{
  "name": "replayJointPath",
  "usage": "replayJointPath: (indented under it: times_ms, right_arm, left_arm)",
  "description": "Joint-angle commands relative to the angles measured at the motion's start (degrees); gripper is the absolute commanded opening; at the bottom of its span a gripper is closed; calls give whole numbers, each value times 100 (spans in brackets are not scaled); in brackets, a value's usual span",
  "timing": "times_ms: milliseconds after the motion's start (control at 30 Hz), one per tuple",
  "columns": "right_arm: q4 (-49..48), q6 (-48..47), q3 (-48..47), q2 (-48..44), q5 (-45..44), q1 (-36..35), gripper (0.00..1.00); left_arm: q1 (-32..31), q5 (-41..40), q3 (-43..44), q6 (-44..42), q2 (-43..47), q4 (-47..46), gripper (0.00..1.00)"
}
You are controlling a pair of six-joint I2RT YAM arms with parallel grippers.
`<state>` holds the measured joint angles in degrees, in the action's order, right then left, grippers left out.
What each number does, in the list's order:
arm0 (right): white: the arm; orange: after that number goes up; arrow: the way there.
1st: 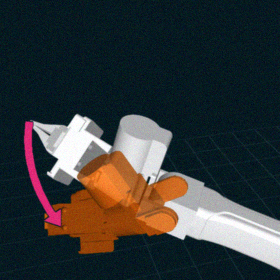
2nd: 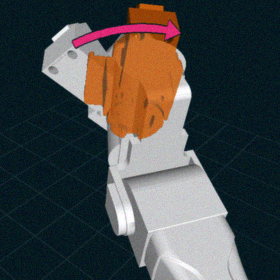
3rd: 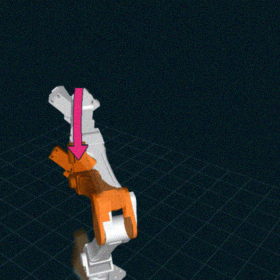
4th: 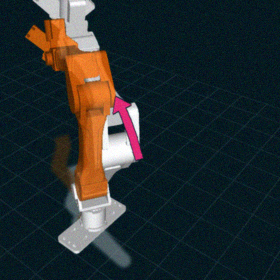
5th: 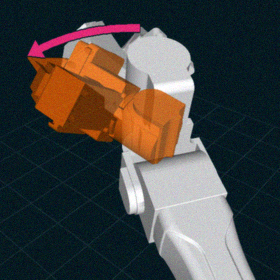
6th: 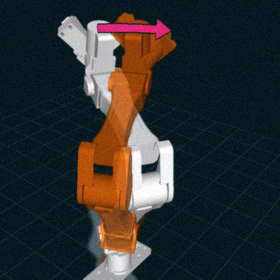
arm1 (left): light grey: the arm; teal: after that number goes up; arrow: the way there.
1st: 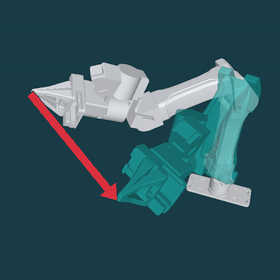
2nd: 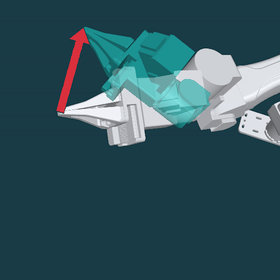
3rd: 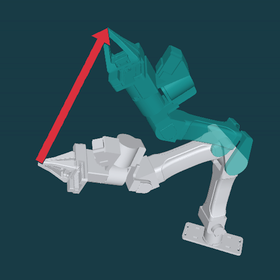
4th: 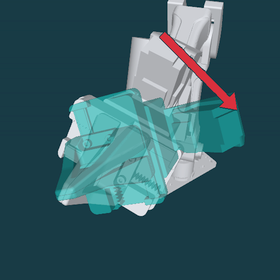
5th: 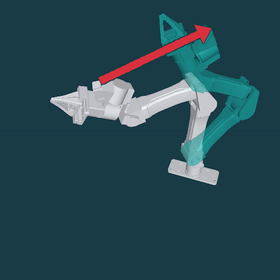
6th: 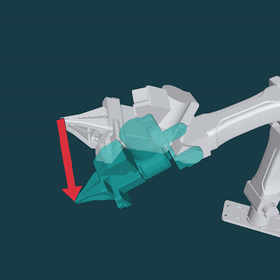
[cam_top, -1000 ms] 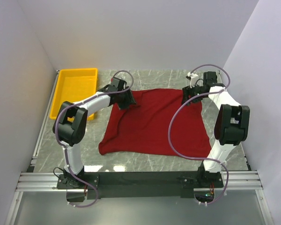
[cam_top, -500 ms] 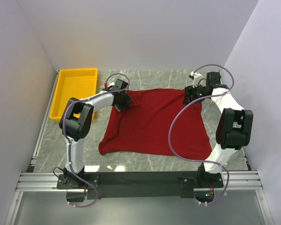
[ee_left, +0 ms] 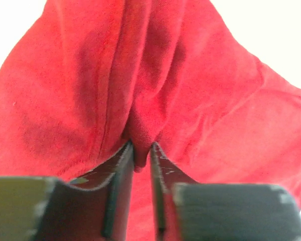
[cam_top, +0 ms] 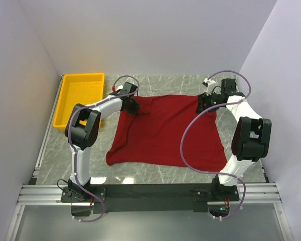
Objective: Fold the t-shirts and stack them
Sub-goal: Flatten the tshirt out
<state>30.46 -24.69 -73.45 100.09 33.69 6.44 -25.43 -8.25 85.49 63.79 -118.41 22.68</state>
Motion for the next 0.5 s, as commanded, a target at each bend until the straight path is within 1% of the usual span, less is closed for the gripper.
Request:
replayJointPath:
  times_ms: [0,33,133,233,300,367,400,467]
  right_arm:
    - [-163,69,59,-289,111,68,71]
    - [-172,78,68,-289,111,60,71]
    - [-172,87,59,-262,138,68,71]
    - [-189,87,59,-271,146,68,71]
    - [-181,69,59,-280,138,68,71]
    - [-189,69,76,-289,120,68,71]
    - [-189,61,76,-289,120,68,71]
    - [-198,69,77,-289,120,68,71]
  left_arm:
    - [91,394,73,-410,81,-369,22]
    - [108,455,-14,-446,125,-491,18]
    - [187,631,-68,-604,108,-580,0]
    - [267,912,-147,-788,151,-825,0]
    - [293,1262,-121,-1086,178,-1229,0]
    - [328,1457,28,-1263,178,-1423,0]
    - [354,1728,246,-1403,143,-1494,0]
    - [451,1949,502,-1439,-50,-1660,0]
